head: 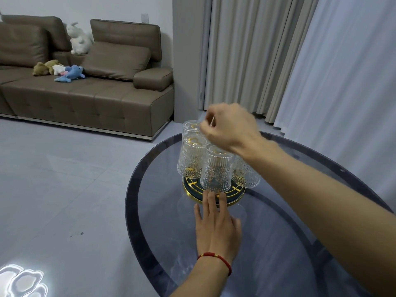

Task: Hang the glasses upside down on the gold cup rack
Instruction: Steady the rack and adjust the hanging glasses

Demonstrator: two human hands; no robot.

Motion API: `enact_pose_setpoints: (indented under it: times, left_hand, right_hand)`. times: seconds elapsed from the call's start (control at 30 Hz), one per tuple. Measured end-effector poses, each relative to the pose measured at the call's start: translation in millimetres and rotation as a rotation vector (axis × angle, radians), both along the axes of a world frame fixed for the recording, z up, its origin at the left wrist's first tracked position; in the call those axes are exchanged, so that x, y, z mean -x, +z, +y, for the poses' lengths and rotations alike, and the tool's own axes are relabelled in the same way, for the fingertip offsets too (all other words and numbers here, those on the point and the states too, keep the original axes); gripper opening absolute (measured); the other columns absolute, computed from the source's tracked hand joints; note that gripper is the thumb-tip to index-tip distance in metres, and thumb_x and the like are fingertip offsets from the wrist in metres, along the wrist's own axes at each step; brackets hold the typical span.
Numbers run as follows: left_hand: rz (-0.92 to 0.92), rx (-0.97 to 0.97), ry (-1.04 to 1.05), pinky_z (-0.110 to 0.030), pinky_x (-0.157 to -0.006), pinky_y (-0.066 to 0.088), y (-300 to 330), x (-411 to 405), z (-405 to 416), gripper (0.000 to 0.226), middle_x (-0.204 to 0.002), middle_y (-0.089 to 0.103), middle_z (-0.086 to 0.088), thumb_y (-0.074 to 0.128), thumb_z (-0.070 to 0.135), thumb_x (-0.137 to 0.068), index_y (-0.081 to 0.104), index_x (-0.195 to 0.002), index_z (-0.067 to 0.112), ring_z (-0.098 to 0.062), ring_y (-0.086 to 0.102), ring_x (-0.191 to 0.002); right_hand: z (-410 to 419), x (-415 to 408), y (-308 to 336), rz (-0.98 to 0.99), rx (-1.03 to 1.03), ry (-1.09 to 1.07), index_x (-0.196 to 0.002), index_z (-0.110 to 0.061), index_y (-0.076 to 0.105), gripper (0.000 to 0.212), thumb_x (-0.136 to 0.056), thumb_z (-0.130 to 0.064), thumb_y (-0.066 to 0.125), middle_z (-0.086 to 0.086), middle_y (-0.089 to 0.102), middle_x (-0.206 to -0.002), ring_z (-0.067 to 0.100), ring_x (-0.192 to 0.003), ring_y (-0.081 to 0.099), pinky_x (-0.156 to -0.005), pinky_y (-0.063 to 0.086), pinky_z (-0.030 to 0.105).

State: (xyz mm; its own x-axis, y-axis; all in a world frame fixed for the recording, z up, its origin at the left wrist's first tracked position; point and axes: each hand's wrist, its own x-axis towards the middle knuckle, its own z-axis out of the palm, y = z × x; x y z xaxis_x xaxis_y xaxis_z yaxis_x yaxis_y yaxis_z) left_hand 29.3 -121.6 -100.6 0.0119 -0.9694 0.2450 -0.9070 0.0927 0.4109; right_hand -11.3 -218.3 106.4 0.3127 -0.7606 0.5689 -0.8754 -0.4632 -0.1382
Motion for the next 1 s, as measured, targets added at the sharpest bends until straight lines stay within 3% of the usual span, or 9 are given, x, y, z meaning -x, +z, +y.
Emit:
enact_pose_setpoints:
  times: [0.1, 0.23, 0.3, 0.37, 0.4, 0.53, 0.77, 1.0]
  left_hand:
    - [-0.001, 0.0, -0.005, -0.05, -0.121, 0.021, 1, 0, 1, 0.061, -0.158, 0.021, -0.009, 0.037, 0.035, -0.095, 0.024, -0.152, 0.017, -0.028, 0.009, -0.152]
    - [0.001, -0.002, -0.007, -0.05, -0.122, 0.02, 2, -2, 2, 0.062, -0.16, 0.02, -0.01, 0.036, 0.034, -0.096, 0.024, -0.154, 0.016, -0.029, 0.009, -0.152]
    - [0.013, 0.003, -0.01, -0.051, -0.122, 0.019, 3, -1, 2, 0.062, -0.161, 0.021, -0.011, 0.037, 0.033, -0.096, 0.024, -0.154, 0.015, -0.029, 0.009, -0.153]
    - [0.038, 0.014, -0.01, -0.051, -0.122, 0.02, 3, -1, 3, 0.06, -0.16, 0.023, -0.011, 0.038, 0.031, -0.096, 0.029, -0.153, 0.015, -0.029, 0.01, -0.153]
    - [0.052, 0.022, -0.009, -0.051, -0.121, 0.021, 3, -1, 3, 0.058, -0.16, 0.025, -0.011, 0.038, 0.03, -0.095, 0.032, -0.151, 0.015, -0.029, 0.011, -0.153]
    - [0.066, 0.031, -0.008, -0.052, -0.122, 0.02, 1, -1, 3, 0.057, -0.16, 0.025, -0.011, 0.039, 0.03, -0.095, 0.034, -0.15, 0.015, -0.029, 0.01, -0.153]
    - [0.068, 0.027, -0.006, -0.053, -0.123, 0.016, 0, 1, 3, 0.059, -0.162, 0.023, -0.012, 0.037, 0.03, -0.095, 0.03, -0.152, 0.016, -0.029, 0.008, -0.154]
    - [0.066, 0.035, 0.003, -0.053, -0.122, 0.019, 0, 1, 2, 0.058, -0.16, 0.027, -0.013, 0.039, 0.029, -0.094, 0.033, -0.151, 0.016, -0.031, 0.011, -0.153]
  right_hand:
    - [8, -15, -18, 0.304, -0.101, -0.155, -0.109, -0.015, 0.066, 0.052, -0.093, -0.06, 0.046, 0.008, 0.071, -0.099, 0.031, -0.097, 0.064, -0.086, 0.049, 0.043]
    - [2, -28, -30, 0.309, -0.204, -0.226, -0.126, -0.012, 0.06, 0.074, -0.091, -0.074, 0.039, 0.012, 0.07, -0.116, 0.035, -0.116, 0.061, -0.099, 0.037, 0.054]
    - [0, -32, -33, 0.273, -0.183, -0.251, -0.108, -0.014, 0.062, 0.066, -0.091, -0.074, 0.041, 0.007, 0.068, -0.1, 0.034, -0.111, 0.063, -0.097, 0.037, 0.053]
    - [1, -36, -35, 0.249, -0.149, -0.286, -0.081, -0.017, 0.052, 0.055, -0.091, -0.07, 0.046, 0.001, 0.054, -0.079, 0.032, -0.103, 0.064, -0.094, 0.036, 0.052]
    - [2, -38, -37, 0.245, -0.13, -0.293, -0.076, -0.017, 0.047, 0.054, -0.091, -0.069, 0.048, -0.001, 0.05, -0.076, 0.032, -0.101, 0.064, -0.094, 0.036, 0.052]
    - [3, -42, -41, 0.204, -0.135, -0.309, -0.083, -0.018, 0.05, 0.049, -0.09, -0.066, 0.051, 0.002, 0.056, -0.086, 0.032, -0.106, 0.062, -0.096, 0.034, 0.053]
    - [2, -42, -39, 0.059, -0.24, -0.276, -0.061, -0.02, 0.043, 0.054, -0.08, -0.069, 0.057, 0.002, 0.061, -0.085, 0.032, -0.104, 0.059, -0.101, 0.032, 0.06]
    - [4, -40, -40, 0.096, -0.229, -0.235, -0.061, -0.023, 0.042, 0.061, -0.075, -0.081, 0.053, 0.003, 0.056, -0.093, 0.036, -0.119, 0.05, -0.099, 0.028, 0.063]
